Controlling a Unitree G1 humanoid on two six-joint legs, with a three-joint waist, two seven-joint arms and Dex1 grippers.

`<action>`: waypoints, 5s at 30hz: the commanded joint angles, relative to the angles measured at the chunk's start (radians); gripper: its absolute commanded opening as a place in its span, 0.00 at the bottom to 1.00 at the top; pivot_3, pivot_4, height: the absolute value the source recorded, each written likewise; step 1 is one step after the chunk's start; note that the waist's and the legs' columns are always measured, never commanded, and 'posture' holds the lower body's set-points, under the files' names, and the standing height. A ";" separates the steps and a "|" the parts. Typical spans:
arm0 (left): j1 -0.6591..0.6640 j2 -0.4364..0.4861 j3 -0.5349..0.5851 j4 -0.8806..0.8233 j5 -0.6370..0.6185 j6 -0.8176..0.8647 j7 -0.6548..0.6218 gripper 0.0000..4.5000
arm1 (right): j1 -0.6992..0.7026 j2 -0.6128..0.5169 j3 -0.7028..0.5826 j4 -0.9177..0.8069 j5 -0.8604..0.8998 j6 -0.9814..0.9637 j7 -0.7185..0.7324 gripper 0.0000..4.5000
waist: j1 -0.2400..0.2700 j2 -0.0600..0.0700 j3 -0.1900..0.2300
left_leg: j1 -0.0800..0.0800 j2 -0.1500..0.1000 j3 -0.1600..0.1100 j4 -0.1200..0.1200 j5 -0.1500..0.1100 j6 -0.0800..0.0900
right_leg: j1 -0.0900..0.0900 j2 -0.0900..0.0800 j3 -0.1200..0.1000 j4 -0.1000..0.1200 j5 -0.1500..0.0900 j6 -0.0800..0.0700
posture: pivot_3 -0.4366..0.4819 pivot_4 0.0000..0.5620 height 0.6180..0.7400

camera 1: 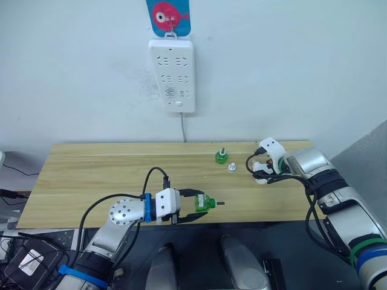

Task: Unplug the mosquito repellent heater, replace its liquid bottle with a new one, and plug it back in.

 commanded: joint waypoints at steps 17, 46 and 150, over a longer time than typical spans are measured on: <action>-0.081 0.032 0.120 -0.143 -0.263 0.477 -0.006 0.53 | 0.295 -0.201 -0.344 -0.819 0.256 0.313 0.200 0.67 | 0.001 0.003 0.002 | -0.001 0.000 -0.003 0.000 0.000 0.000 | 0.000 0.000 -0.002 0.001 -0.001 0.001 | 0.24 0.44 0.96; -0.194 0.067 0.309 -0.377 -0.781 1.209 0.055 0.53 | 0.496 0.237 -0.915 -1.068 1.190 0.670 -0.200 0.67 | -0.007 0.004 0.005 | 0.000 0.001 -0.002 0.000 0.000 0.000 | 0.001 0.002 0.000 -0.001 -0.001 -0.001 | 0.24 0.50 0.96; -0.270 -0.101 0.198 -0.341 -0.608 1.019 0.042 0.53 | 0.578 -0.294 -0.414 -1.216 0.905 -0.016 0.215 0.00 | 0.024 -0.003 0.010 | 0.000 0.000 -0.001 -0.002 0.000 0.000 | 0.000 0.001 0.000 -0.004 -0.002 -0.001 | 0.23 0.46 0.96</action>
